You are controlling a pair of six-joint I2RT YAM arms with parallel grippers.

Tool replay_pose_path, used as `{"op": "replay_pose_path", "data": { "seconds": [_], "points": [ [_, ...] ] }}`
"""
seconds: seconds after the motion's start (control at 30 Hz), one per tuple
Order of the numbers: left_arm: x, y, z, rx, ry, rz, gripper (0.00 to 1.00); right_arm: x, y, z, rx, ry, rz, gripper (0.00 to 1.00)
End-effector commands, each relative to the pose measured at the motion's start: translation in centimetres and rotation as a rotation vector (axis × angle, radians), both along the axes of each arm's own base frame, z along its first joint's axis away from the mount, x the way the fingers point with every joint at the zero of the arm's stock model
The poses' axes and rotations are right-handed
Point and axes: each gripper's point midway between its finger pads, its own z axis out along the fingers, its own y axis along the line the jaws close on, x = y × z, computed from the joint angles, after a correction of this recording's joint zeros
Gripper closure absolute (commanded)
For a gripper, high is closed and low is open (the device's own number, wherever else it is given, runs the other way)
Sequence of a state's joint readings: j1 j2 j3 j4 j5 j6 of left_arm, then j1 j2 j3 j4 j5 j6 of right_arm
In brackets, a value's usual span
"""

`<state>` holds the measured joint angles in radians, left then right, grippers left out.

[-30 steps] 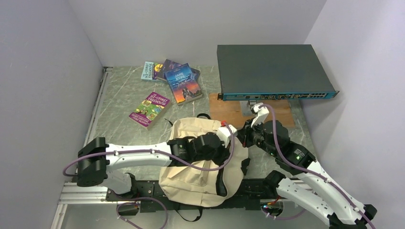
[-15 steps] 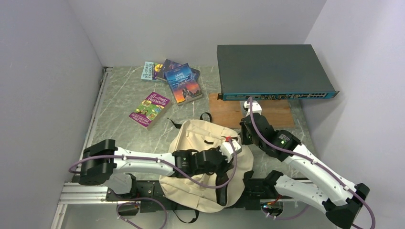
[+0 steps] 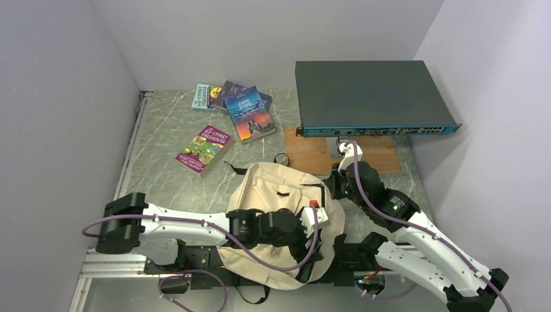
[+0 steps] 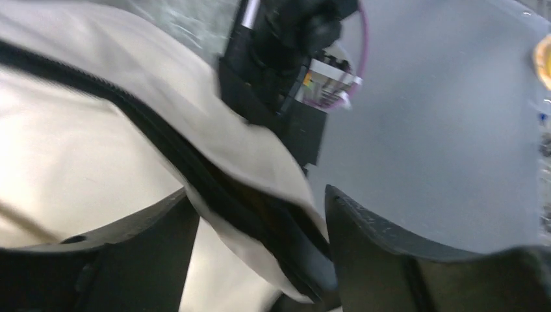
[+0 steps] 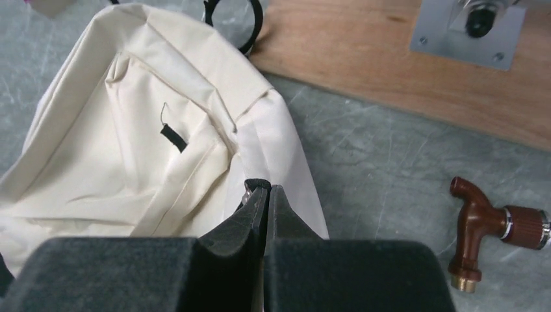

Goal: Pack the student bag
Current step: Unzip the student bag at the center of the board.

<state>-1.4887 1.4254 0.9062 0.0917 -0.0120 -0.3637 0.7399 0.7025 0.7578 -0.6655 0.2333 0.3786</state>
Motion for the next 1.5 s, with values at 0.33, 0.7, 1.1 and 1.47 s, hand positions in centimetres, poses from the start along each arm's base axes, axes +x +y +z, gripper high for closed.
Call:
{"op": "replay_pose_path", "data": {
  "seconds": [0.33, 0.7, 1.1, 1.47],
  "points": [
    [4.4, 2.4, 3.8, -0.102, 0.232, 0.142, 0.29, 1.9, 0.8, 7.9, 0.202, -0.25, -0.016, 1.0],
    [3.0, -0.8, 2.8, -0.078, 0.232, 0.066, 0.48, 1.7, 1.2, 8.2, 0.217, -0.246, 0.004, 1.0],
    [2.6, -0.1, 2.2, -0.034, 0.183, 0.067, 1.0, 2.1, 1.8, 8.0, 0.203, -0.234, 0.018, 1.0],
    [3.3, 0.1, 2.6, -0.141, 0.282, 0.091, 1.0, 0.3, -1.2, 4.7, 0.119, 0.084, -0.232, 0.42]
  ]
}}
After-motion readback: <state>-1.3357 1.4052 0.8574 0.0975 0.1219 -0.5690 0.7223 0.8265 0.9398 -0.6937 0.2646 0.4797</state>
